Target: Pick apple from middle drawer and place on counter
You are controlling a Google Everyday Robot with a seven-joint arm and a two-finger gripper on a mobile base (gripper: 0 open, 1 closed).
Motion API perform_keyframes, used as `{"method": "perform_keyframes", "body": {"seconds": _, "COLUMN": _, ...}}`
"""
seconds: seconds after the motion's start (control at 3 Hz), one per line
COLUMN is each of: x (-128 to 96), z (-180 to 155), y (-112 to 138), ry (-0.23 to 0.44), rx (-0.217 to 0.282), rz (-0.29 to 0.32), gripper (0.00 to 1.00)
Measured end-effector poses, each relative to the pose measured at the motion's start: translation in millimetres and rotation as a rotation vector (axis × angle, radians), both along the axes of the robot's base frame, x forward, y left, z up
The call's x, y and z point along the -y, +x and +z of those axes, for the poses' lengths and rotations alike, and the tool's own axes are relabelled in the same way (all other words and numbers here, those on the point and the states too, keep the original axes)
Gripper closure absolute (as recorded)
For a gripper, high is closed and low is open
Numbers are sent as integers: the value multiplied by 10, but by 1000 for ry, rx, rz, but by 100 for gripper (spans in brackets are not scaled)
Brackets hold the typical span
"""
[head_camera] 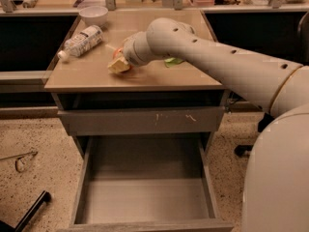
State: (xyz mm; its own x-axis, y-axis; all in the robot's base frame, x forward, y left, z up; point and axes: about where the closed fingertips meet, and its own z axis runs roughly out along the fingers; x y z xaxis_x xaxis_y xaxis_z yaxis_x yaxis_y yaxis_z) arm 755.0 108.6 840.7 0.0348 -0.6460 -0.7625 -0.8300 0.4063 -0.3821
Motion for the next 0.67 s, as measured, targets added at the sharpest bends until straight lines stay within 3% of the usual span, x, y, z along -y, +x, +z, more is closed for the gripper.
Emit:
{"method": "perform_keyframes", "body": {"seconds": 0.33, "x": -1, "z": 0, "y": 0, "ry": 0, "rx": 0, "rz": 0, "gripper": 0}}
{"method": "perform_keyframes", "body": {"seconds": 0.67, "x": -1, "z": -1, "y": 0, "ry": 0, "rx": 0, "rz": 0, "gripper": 0}}
